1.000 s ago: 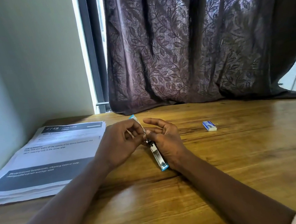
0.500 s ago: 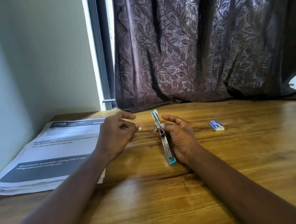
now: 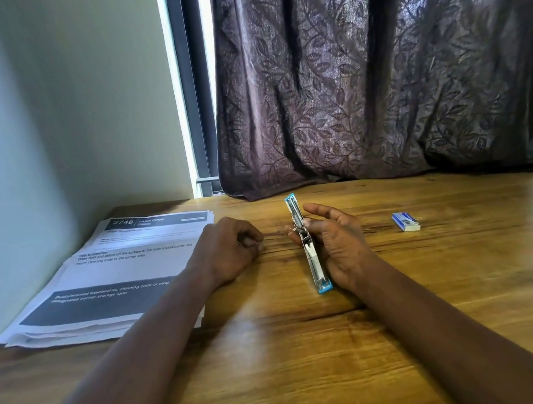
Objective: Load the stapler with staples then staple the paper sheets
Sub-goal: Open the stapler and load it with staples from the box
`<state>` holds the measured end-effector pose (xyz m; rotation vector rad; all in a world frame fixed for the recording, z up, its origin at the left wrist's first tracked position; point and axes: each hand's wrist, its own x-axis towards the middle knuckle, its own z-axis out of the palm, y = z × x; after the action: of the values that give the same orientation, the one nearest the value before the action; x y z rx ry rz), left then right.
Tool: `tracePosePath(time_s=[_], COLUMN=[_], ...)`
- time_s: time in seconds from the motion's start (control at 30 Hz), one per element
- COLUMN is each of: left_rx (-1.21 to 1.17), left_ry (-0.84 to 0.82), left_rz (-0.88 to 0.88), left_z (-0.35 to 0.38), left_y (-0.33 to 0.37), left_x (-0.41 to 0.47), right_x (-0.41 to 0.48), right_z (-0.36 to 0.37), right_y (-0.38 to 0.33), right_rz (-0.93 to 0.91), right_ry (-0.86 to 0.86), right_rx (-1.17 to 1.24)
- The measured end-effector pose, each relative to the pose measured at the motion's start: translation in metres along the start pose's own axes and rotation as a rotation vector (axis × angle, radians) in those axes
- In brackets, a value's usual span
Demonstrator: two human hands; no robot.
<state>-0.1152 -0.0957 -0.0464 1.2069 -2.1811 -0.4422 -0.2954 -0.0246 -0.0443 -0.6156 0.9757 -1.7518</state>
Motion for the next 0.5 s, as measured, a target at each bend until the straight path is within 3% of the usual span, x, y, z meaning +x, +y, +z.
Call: tracePosePath(time_s=[0.2, 0.4, 0.5], left_rx=[-0.083, -0.168, -0.16], left_ry=[0.109, -0.04, 0.075], left_rz=[0.11, 0.269, 0.298], left_z=[0.001, 0.007, 0.008], left_y=[0.012, 0.023, 0.032], left_x=[-0.007, -0.019, -0.019], right_x=[0.0, 0.002, 0.003], right_z=[0.002, -0.001, -0.003], right_y=[-0.003, -0.011, -0.011], right_rz=[0.062, 0.147, 0.15], right_ry=[-0.057, -0.117, -0.13], right_rx=[0.084, 0.164, 0.125])
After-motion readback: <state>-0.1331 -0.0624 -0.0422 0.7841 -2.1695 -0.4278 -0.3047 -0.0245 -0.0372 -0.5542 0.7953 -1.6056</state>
